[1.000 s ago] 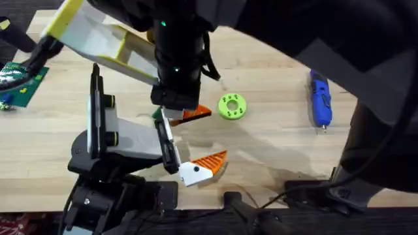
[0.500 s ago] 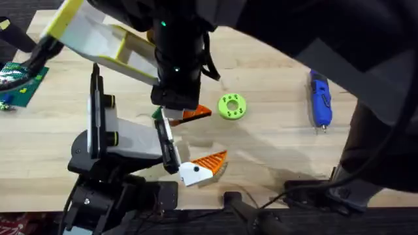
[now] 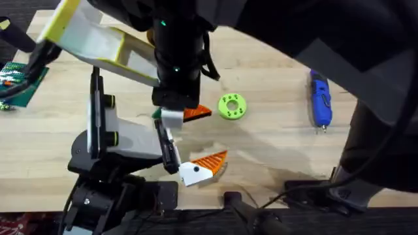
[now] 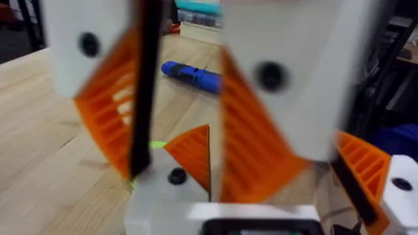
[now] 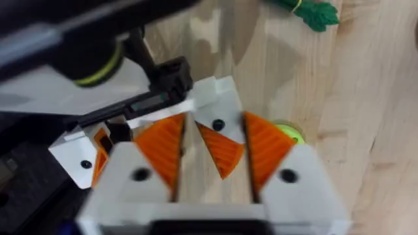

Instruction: Pick up the gripper from the table and insert it into the empty holder that is missing its gripper. Then pick up a screw, insert it into the mounting hole, and use the screwdriver to tighten it. Finally, clean up the table by picking up the vegetable and placing it into the bucket.

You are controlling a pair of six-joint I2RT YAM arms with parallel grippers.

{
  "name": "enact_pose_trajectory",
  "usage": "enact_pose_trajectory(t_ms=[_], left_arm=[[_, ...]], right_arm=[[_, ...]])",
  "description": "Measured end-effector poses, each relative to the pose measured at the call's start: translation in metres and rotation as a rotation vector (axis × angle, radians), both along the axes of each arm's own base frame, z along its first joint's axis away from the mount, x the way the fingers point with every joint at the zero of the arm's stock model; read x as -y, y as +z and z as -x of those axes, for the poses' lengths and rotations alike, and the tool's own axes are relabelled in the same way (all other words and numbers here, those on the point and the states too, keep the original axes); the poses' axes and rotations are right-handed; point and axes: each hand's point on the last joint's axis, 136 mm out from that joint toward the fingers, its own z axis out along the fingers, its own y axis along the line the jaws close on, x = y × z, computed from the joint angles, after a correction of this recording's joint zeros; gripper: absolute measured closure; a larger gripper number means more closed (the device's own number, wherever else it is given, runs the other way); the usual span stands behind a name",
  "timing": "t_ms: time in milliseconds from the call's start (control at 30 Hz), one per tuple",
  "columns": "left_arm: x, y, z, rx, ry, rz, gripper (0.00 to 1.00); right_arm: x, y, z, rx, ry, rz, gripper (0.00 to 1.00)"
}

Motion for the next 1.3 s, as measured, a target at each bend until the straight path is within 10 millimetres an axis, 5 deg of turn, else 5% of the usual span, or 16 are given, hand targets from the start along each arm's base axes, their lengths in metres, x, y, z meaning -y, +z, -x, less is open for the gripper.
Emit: enact_pose_trajectory(t_ms=[100,167,700,900,1300], left_arm=[[0.000,0.000,0.000,0.005,0.000,-0.001,0.015],[0.000,0.000,0.000,0.006,0.000,-0.001,0.014],[0.000,0.000,0.000,0.010,0.000,-0.002,0.014],[0.000,0.000,0.000,0.009,0.000,-0.002,0.014],[0.000,0.000,0.000,0.009,0.000,-0.002,0.014]], right_arm=[[0.002,0.000,0.000,-0.002,0.004,0.006,0.145],[0.003,0.000,-0.001,0.000,0.006,0.008,0.020],[0.004,0.003,-0.001,0.005,0.005,-0.001,0.007],[0.013,0.033,-0.001,0.043,-0.010,-0.072,0.007],[0.068,0.092,-0.034,0.143,-0.164,-0.197,0.007]])
